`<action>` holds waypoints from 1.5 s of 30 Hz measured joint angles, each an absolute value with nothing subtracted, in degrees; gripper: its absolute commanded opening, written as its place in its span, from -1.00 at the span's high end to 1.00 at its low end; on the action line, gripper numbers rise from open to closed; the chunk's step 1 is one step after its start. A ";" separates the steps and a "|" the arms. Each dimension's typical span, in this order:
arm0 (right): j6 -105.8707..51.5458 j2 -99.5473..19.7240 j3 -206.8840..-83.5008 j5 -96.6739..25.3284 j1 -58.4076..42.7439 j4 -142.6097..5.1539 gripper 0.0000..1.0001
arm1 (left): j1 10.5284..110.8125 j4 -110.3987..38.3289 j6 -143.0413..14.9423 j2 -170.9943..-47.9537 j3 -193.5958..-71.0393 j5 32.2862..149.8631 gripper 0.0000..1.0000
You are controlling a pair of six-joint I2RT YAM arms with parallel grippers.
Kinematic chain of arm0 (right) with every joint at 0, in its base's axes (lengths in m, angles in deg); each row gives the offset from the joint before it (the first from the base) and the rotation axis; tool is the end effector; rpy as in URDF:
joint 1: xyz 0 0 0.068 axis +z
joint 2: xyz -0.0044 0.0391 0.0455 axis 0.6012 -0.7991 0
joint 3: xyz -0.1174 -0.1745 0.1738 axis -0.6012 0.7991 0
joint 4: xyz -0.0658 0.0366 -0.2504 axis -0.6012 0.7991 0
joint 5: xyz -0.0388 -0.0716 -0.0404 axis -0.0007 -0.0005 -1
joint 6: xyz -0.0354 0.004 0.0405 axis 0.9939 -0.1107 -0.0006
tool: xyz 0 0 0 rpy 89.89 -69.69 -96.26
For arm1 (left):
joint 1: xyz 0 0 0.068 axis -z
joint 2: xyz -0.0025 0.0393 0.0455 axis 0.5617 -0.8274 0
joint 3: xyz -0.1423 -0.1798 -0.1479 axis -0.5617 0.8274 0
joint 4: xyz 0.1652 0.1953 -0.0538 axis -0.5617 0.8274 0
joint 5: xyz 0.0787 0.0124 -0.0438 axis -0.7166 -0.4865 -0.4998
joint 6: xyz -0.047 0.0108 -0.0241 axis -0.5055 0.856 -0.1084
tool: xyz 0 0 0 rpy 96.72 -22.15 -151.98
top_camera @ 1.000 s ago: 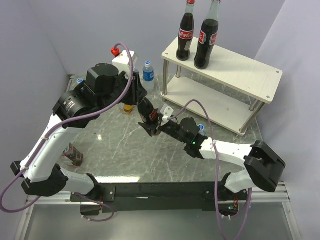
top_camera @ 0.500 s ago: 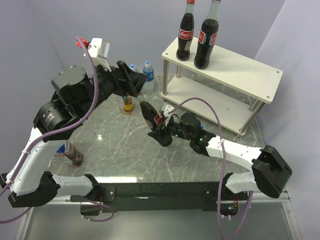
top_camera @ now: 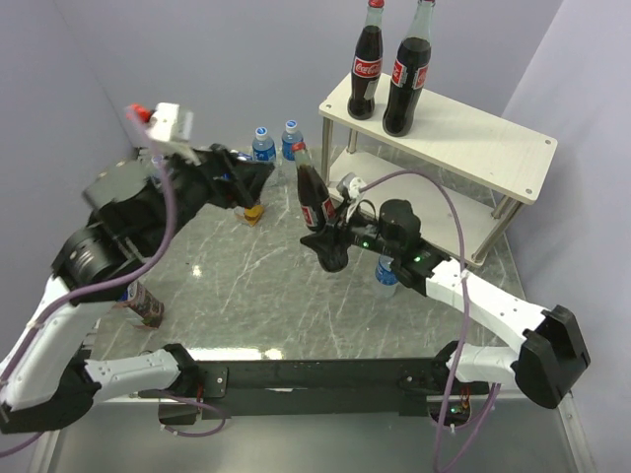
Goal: Place and organize the beverage onto the shelf
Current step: Pick up the drink from the center of the board, then place the drink on the shelf.
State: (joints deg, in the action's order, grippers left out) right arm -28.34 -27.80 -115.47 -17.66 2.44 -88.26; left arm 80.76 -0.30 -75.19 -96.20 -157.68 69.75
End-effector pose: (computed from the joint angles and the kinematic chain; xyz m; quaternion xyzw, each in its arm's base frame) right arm 0.2067 0.1897 0.3116 -0.3388 0.6462 0.4158 0.5429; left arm 0.1227 -0.1181 0.5411 0.0631 0.6935 -0.3405 0.6318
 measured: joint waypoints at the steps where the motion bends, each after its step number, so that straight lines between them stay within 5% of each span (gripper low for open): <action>1: -28.12 -27.36 -116.91 -17.66 2.15 -86.45 1.00 | 80.76 -0.79 -74.99 -94.51 -156.90 69.16 -0.72; 23: -15.99 -20.52 -148.36 -24.37 -8.95 -58.91 1.00 | 80.76 -4.15 -74.43 -85.51 -142.98 62.15 -0.74; 37: -11.64 -20.63 -151.69 -29.80 -10.98 -54.17 1.00 | 80.76 -4.65 -74.58 -86.01 -142.04 62.37 -0.72; 45: -12.77 -11.43 -140.30 -30.52 -17.32 -62.21 1.00 | 80.76 -6.12 -74.32 -85.90 -139.87 62.63 -0.73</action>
State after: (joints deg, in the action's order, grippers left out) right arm -12.77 -11.43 -140.30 -30.52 -17.32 -62.21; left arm 80.76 -6.12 -74.32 -85.90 -139.87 62.63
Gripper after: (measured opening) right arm 0.709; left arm 0.863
